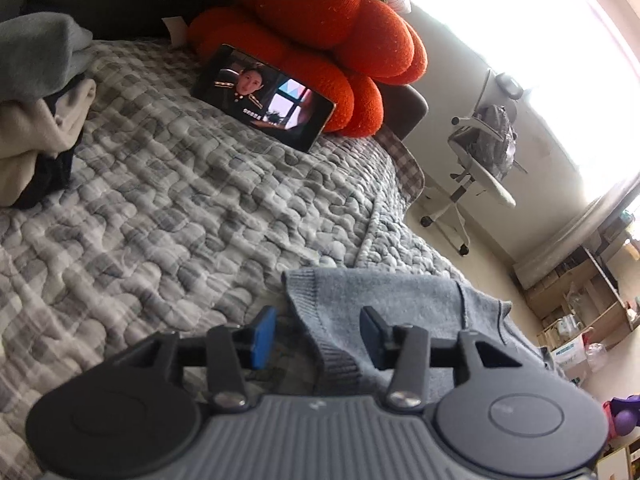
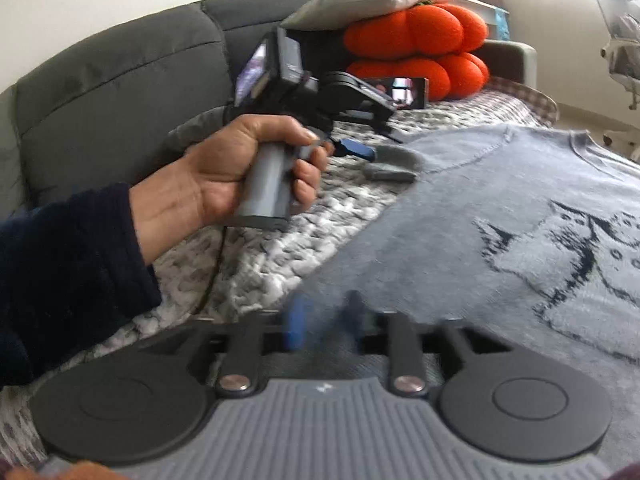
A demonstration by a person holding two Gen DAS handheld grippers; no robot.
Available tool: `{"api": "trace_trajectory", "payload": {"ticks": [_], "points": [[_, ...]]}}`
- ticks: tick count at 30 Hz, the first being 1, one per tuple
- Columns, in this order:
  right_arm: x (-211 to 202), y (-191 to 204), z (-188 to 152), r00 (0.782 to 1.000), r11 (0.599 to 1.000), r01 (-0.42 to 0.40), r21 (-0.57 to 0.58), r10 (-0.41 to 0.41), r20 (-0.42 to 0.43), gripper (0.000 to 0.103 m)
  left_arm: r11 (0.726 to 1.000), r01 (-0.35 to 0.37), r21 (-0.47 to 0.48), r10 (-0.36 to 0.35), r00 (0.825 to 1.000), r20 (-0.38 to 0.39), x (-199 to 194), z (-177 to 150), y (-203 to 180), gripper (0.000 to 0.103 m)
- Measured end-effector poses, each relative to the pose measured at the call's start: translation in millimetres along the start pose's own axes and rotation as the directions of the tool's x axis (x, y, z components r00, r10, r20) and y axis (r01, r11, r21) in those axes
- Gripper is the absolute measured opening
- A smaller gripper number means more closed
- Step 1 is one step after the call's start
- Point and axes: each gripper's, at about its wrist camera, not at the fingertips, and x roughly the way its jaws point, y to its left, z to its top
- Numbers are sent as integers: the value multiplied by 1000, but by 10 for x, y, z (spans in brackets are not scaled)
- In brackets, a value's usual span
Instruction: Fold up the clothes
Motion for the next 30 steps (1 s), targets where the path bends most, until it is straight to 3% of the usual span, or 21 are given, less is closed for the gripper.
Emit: {"api": "trace_trajectory", "payload": {"ticks": [3,7,8,9,10,11,13,16,22,27,30], "points": [[41,79,-3,1000,999,20,-45,-20,-6,52,1000,-1,-2,1,1000,-17,72,12,-33,59],[81,111,-1,999,997,34,-65,-35,-13,51,999,-28,42,29,999,-21,157,24,-150,56],[85,119,-3,999,997,40,-73,-41,-12,50,998,-34,62,36,999,-24,173,20,-185,52],[90,128,-7,999,996,47,-81,-48,-11,45,996,-39,86,41,999,-27,184,8,-219,29],[91,126,-15,998,995,55,-88,-56,-6,35,993,-43,111,47,998,-31,194,-4,-254,14],[92,122,-25,998,993,64,-95,-64,0,30,990,-50,131,54,998,-27,193,-18,-281,14],[83,96,-42,998,993,70,-93,-69,10,13,984,-76,159,75,997,8,143,-41,-323,4],[24,6,-58,999,998,47,-39,-47,19,2,983,-97,158,91,995,45,48,-35,-343,3],[-152,-239,-96,998,992,-37,121,31,49,1,989,-85,118,73,992,99,-195,22,-510,3],[-376,-560,-205,990,939,-132,317,107,95,1,994,-39,99,25,989,143,-377,14,-869,3],[-534,-740,-312,980,881,-189,433,143,137,2,997,15,81,-26,990,139,-429,-49,-1137,3]]}}
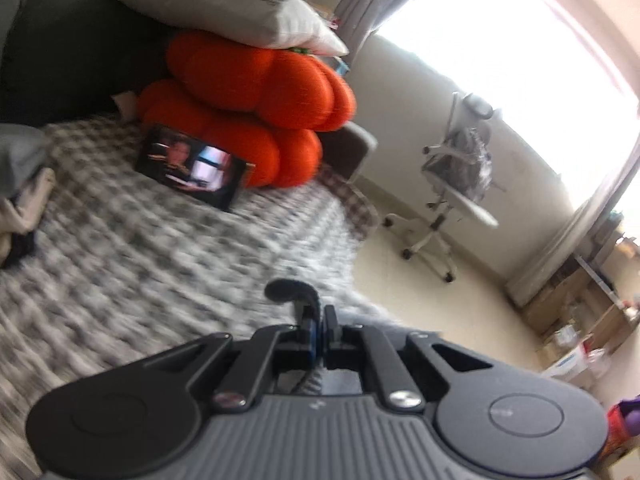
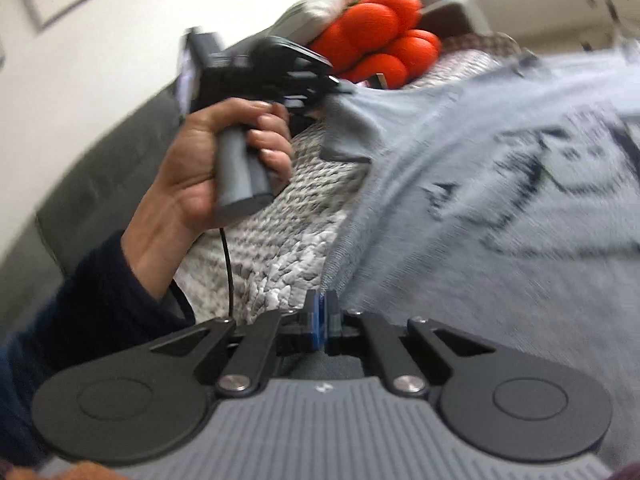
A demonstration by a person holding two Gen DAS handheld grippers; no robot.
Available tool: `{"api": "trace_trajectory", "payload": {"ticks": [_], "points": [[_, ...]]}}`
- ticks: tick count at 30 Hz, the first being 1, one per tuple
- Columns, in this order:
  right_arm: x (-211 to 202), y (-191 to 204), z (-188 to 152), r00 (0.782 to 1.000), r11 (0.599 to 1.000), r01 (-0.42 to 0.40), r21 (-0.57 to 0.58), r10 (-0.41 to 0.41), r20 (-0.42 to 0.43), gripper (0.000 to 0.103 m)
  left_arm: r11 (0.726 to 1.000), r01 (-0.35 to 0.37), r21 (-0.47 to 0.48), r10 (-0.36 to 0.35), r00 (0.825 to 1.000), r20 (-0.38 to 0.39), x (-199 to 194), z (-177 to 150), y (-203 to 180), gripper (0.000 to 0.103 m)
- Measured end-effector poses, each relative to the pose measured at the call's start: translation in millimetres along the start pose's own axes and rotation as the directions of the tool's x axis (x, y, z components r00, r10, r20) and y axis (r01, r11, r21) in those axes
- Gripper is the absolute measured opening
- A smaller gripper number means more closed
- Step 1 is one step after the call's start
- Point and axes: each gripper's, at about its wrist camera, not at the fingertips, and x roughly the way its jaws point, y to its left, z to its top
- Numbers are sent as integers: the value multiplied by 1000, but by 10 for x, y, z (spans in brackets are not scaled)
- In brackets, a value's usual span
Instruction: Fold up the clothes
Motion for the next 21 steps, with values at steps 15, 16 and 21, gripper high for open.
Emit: {"api": "trace_trajectory", "payload": {"ticks": [15,16,21], "points": [[-469,-118,-92,981,982,186,27,-187,57,15,982,123,146,-88,970,-226,428,-470,-1195,3],[-487,-151,-86,978,980,195,41,-197,64,15,981,137,137,-99,962,-253,455,-501,-1204,3],[-579,-310,-48,960,962,262,77,-268,82,15,976,216,4,-197,899,-391,534,-503,-1029,64]]}}
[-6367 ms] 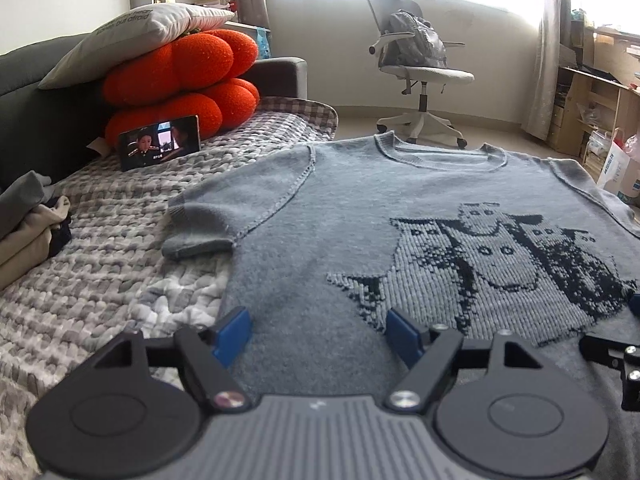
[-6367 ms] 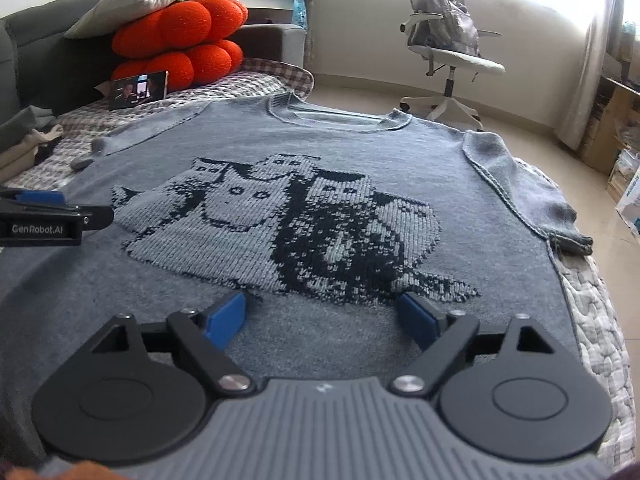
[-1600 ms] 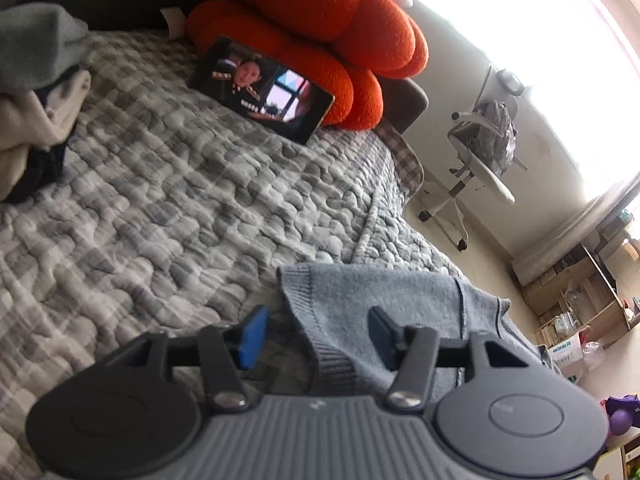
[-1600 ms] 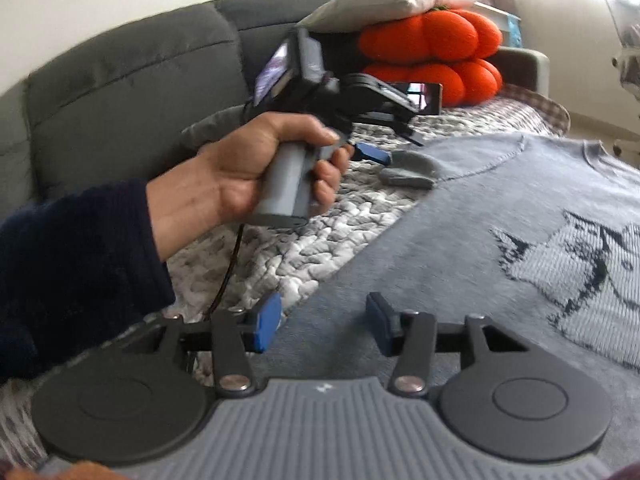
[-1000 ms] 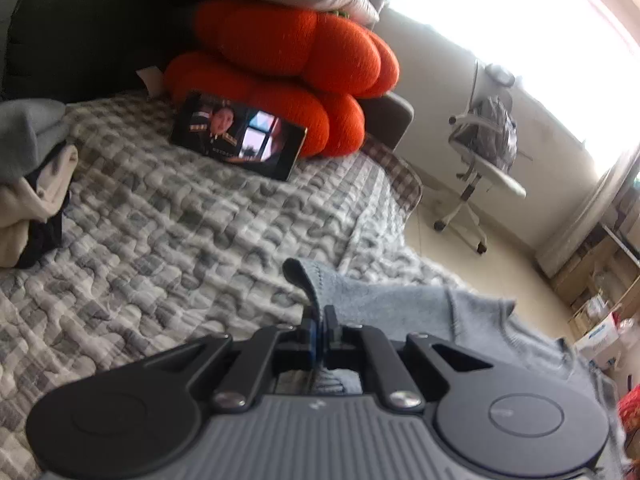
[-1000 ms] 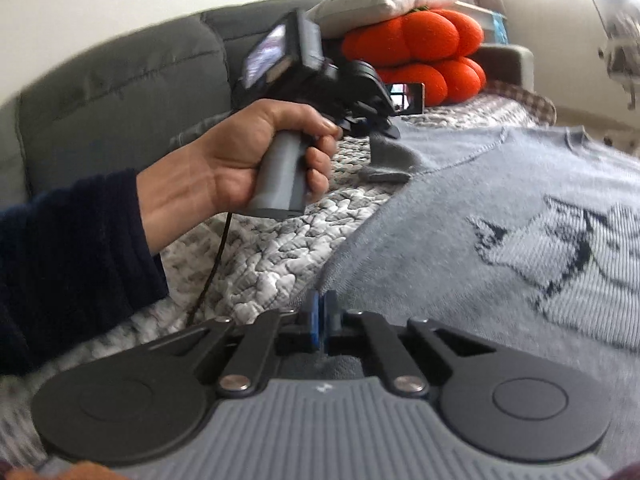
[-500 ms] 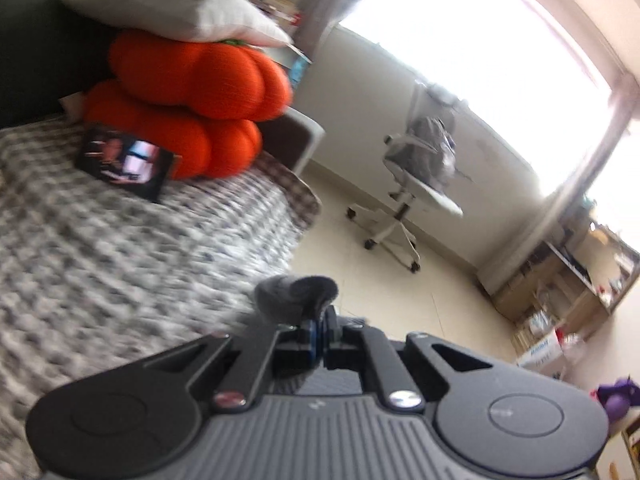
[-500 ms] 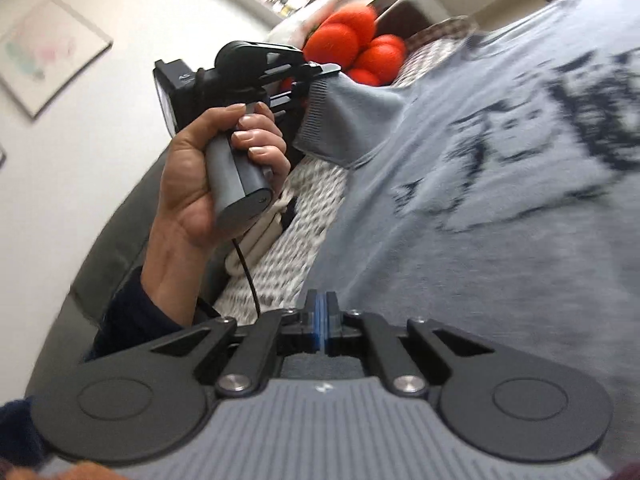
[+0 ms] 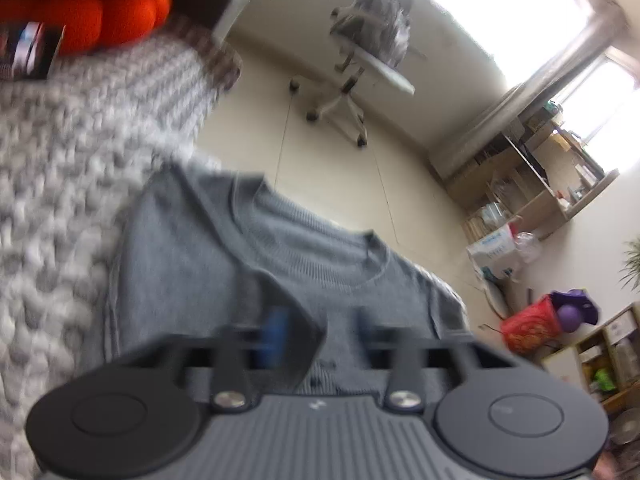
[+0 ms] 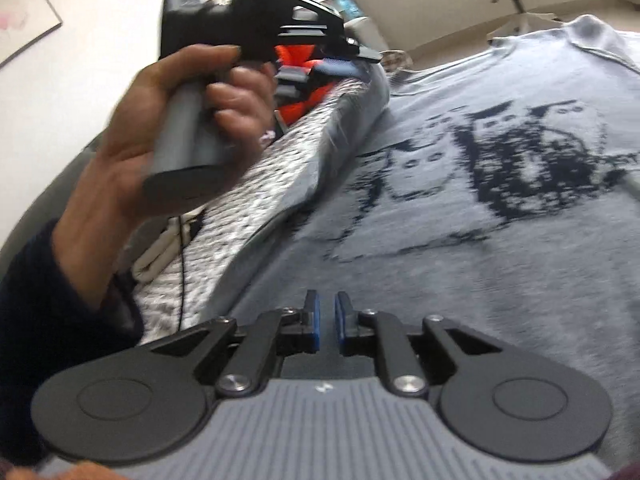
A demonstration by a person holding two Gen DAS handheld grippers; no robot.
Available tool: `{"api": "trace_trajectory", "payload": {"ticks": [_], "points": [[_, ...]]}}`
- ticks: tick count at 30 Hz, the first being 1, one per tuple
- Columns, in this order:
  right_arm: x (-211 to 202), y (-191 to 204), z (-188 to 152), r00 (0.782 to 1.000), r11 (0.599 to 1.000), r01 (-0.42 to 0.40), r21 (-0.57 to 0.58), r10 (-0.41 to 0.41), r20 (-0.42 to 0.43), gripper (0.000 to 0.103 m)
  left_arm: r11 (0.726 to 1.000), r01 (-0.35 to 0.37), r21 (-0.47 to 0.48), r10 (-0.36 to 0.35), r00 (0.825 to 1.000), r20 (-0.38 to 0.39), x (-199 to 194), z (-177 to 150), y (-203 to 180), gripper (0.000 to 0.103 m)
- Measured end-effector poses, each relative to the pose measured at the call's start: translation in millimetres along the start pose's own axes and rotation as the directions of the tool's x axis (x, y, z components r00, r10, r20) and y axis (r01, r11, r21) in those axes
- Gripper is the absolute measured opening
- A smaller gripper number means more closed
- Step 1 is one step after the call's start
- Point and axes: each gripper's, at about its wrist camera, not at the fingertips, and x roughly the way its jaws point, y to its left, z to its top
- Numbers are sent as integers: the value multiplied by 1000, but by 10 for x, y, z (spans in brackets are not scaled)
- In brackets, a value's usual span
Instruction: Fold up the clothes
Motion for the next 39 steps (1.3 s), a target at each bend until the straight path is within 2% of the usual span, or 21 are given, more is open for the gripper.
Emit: {"api": "trace_trajectory", "payload": {"ticks": [3,6,9,12,14,15,16,18,20,22,24,26,27,29,30,31,33,36,39], "points": [[-18,-60,37,1000,1000,9,4,-9,7,14,1000,-4,-6,4,998,64,-297,11,214,77],[8,-125,154,999,999,44,14,-45,16,14,999,-44,-21,45,996,75,-644,-93,473,79],[104,-186,365,996,996,87,38,-87,14,15,998,-53,-18,54,996,71,-1045,-369,753,79],[321,-243,607,995,993,101,58,-101,-9,16,998,-57,-9,57,994,98,-1444,-774,1003,82],[476,-277,786,993,991,114,71,-113,-20,27,997,-81,-5,81,989,126,-1641,-1046,1120,82],[539,-289,878,992,989,126,75,-125,-19,42,996,-93,3,92,987,135,-1704,-1167,1150,82],[593,-297,970,990,987,139,77,-139,-10,49,994,-103,17,100,986,136,-1753,-1300,1158,82],[704,-286,1136,980,979,200,38,-201,13,51,991,-119,63,111,987,120,-1797,-1540,1152,82],[854,-288,1245,958,958,285,-22,-285,23,51,979,-160,124,140,978,153,-1849,-1731,1112,82],[974,-311,1269,950,948,312,-59,-311,24,52,963,-205,173,170,966,196,-1894,-1891,1070,83],[1066,-224,1251,940,928,340,-155,-338,36,52,961,-211,178,172,963,208,-1886,-1950,1057,83],[1162,-146,1232,932,903,359,-238,-358,48,50,956,-217,200,174,962,212,-1852,-1983,1015,83],[1214,-137,1250,929,894,366,-259,-365,53,46,952,-220,210,175,961,214,-1834,-1999,994,83],[1299,-132,1297,923,877,380,-293,-378,65,31,942,-240,234,189,957,222,-1818,-2035,940,82],[1321,-135,1329,923,875,381,-300,-379,68,15,937,-247,247,193,955,224,-1811,-2047,911,80],[1324,-142,1354,925,877,377,-299,-374,68,4,933,-248,261,192,955,224,-1805,-2062,882,76],[1320,-130,1395,924,872,380,-309,-372,86,3,925,-249,287,189,956,223,-1791,-2087,831,71],[1292,-67,1415,917,847,399,-352,-377,132,3,920,-254,299,196,958,212,-1768,-2093,800,70],[1283,-8,1477,916,830,402,-386,-372,153,3,926,-244,289,194,962,193,-1768,-2096,785,67]]}}
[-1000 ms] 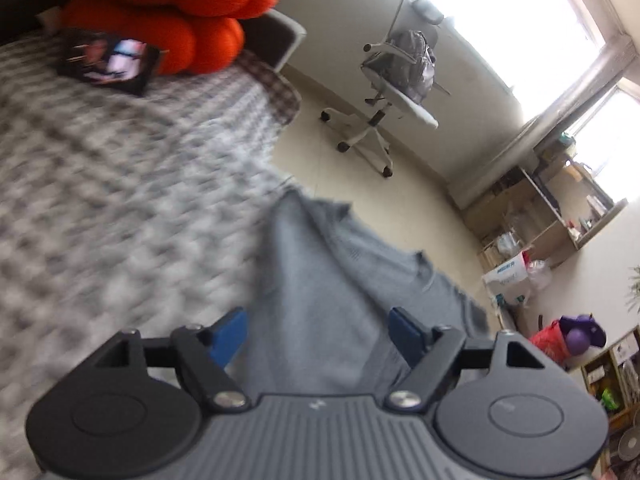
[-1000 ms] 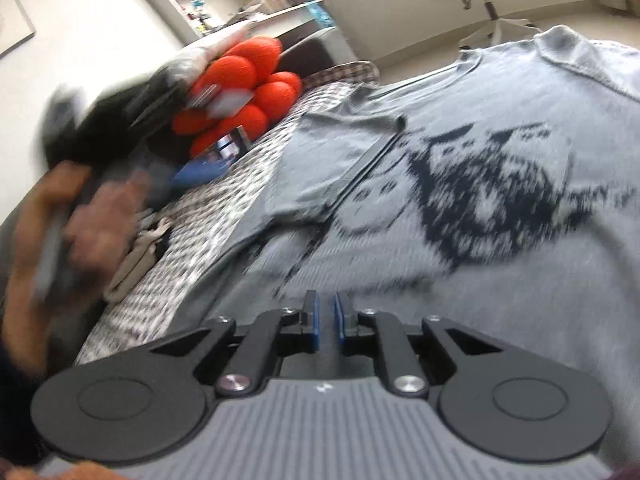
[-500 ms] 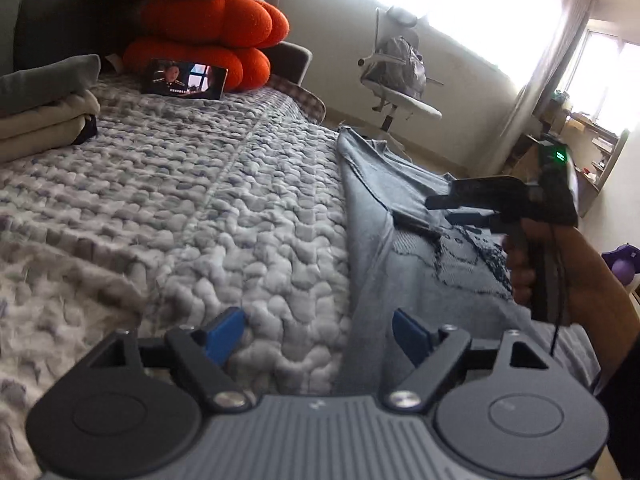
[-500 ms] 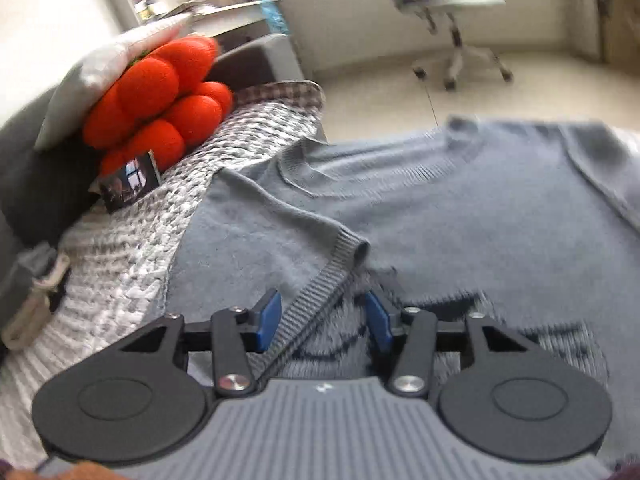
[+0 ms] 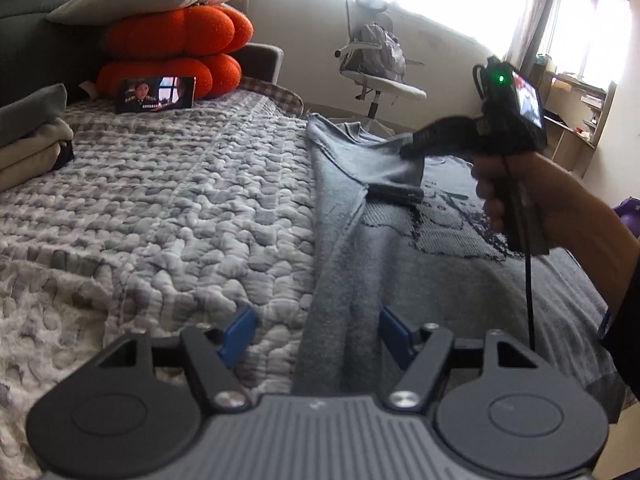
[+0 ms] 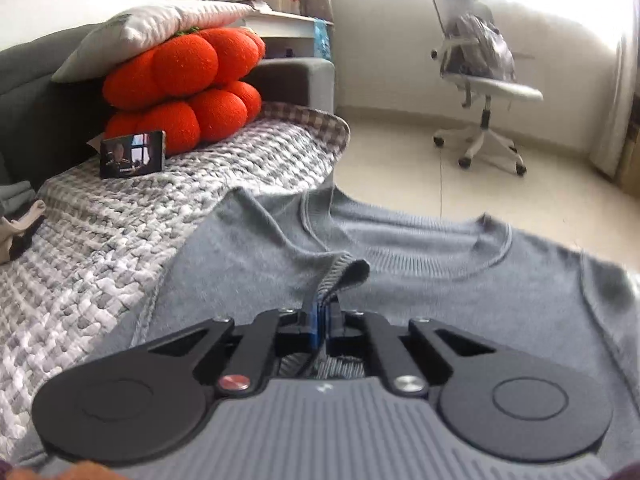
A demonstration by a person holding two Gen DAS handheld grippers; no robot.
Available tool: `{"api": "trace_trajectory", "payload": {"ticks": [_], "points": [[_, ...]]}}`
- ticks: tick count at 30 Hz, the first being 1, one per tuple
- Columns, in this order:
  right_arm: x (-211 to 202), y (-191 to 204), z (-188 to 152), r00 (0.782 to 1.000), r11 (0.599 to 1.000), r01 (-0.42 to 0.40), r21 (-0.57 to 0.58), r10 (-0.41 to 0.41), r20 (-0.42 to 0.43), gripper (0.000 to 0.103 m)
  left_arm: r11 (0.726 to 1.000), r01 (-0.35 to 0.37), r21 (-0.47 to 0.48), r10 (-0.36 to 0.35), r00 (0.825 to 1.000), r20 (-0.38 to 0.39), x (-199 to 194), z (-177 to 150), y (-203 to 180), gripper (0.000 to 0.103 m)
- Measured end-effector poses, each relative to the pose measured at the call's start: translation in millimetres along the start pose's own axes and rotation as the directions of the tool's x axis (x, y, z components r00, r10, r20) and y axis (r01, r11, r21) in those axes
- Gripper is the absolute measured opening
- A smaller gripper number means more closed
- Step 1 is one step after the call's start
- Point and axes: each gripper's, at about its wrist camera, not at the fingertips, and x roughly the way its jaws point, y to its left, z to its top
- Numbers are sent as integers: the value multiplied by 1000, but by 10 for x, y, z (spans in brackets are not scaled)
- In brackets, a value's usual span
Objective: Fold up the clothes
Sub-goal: 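Close the right gripper on the ribbed side edge of the sweatshirt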
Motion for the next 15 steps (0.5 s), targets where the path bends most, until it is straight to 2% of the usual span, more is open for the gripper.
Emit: {"api": "trace_trajectory", "payload": {"ticks": [4,7,15], "points": [[7,-42,181,1000,999,17,-38,-16,24,2,998,53,-29,-54,998,-45,-2,0,-40,66],[47,-111,323,999,998,37,-55,-35,31,2,998,64,-15,-65,995,-76,-19,-20,-129,68],[332,-376,443,993,993,101,-56,-103,-49,2,987,157,-17,-158,975,-153,-87,-77,-283,70]]}}
